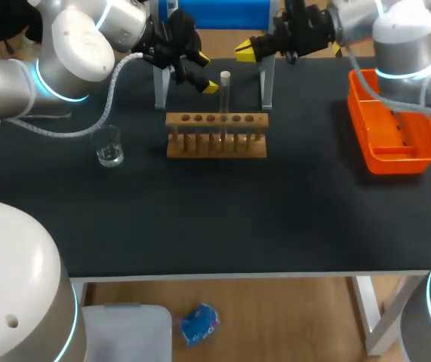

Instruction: Invert the test tube, pick up the pipette, mount the tip to pipette, aspirate from beaker and dispense into the tube, eject the tip, return the pipette, and cap with the stopper.

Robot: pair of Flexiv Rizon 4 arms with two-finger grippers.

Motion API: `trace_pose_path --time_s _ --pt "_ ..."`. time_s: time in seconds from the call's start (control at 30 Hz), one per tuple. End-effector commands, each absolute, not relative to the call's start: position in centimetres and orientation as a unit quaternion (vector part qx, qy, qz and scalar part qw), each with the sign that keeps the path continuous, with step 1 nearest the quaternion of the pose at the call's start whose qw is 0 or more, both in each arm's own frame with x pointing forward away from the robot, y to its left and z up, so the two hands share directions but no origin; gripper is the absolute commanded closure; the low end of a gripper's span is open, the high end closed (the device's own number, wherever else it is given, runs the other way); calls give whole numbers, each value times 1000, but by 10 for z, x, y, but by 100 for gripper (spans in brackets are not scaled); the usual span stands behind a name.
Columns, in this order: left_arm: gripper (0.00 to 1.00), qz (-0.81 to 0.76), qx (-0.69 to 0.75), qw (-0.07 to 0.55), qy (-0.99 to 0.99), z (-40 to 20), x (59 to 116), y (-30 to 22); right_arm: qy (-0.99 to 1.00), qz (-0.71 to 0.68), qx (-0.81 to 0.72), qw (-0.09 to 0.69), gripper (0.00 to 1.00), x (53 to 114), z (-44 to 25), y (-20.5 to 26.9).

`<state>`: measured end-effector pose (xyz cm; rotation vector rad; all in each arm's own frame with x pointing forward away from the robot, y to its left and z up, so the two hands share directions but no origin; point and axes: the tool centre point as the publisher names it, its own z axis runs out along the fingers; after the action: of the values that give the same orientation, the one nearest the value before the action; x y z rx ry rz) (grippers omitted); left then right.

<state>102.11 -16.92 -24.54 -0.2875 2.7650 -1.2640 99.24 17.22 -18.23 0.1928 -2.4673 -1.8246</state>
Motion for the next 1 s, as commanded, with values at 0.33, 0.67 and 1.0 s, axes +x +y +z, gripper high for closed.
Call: trace_pose_path --time_s 0.33,0.67,1.0 --pt "0 -411 -94 42 906 -244 1022 -169 -890 -456 -3 -24 0 968 -210 115" --pt "0 -411 -94 42 906 -244 1022 -169 -884 -466 4 -32 0 967 -226 105" --pt "0 -411 -94 42 906 -244 1022 -169 -884 -466 4 -32 0 967 -226 105"
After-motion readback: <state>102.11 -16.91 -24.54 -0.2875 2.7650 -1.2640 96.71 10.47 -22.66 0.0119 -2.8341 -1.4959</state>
